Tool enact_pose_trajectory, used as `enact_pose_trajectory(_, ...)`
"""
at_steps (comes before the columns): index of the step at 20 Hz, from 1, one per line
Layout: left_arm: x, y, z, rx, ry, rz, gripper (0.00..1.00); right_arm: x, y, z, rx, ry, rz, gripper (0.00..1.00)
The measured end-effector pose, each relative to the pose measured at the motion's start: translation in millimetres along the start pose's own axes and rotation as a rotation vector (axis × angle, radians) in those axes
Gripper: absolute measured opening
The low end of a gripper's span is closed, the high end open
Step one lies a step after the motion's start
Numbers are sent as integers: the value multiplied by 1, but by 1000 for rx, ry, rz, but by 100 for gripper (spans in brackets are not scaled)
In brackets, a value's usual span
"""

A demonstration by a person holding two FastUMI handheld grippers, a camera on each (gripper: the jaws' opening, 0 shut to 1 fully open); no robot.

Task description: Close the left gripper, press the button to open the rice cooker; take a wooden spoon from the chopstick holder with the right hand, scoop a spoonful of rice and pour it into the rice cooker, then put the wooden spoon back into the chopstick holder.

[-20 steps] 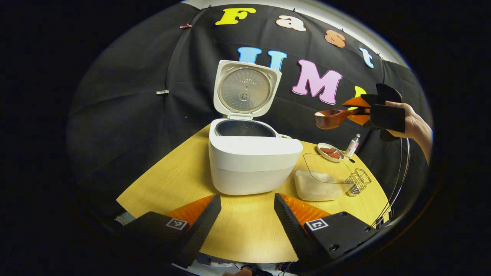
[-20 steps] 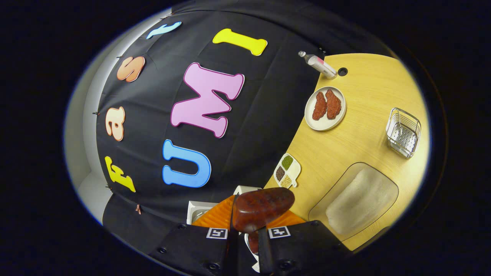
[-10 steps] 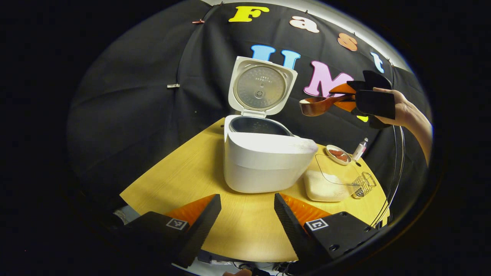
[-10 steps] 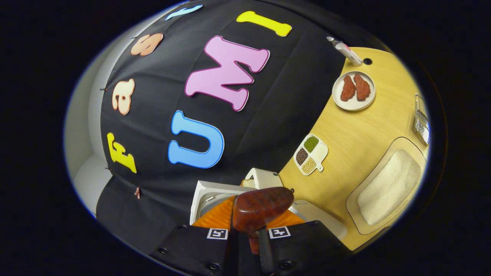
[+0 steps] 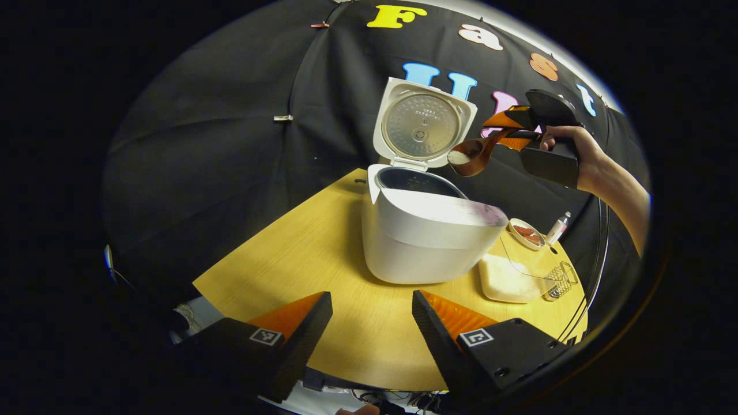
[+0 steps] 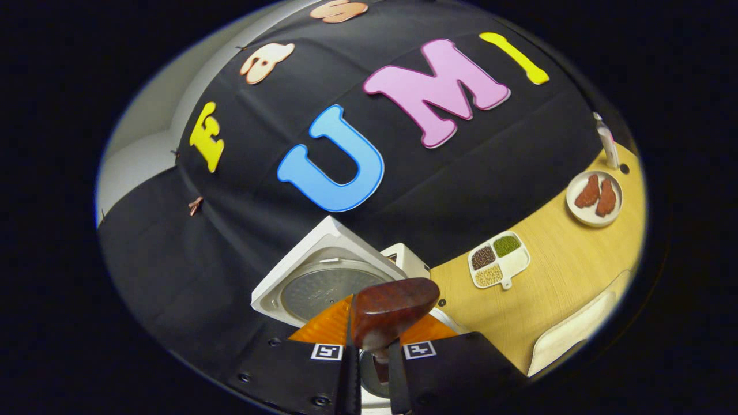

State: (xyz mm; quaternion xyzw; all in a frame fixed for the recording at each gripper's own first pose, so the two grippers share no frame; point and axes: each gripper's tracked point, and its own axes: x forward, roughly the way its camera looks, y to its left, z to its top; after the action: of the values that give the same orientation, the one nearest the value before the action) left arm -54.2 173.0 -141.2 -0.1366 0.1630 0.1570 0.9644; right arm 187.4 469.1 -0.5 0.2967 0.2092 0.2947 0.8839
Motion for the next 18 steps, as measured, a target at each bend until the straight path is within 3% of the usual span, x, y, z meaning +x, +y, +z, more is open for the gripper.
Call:
enact_pose_trajectory(8,4,18,-5,13,14,27,96,35,32,-51,-434,33,100,23)
enact_pose_trajectory(18,6,27,-7,31,20,39,96,47,63,-95,-825,66,235,23)
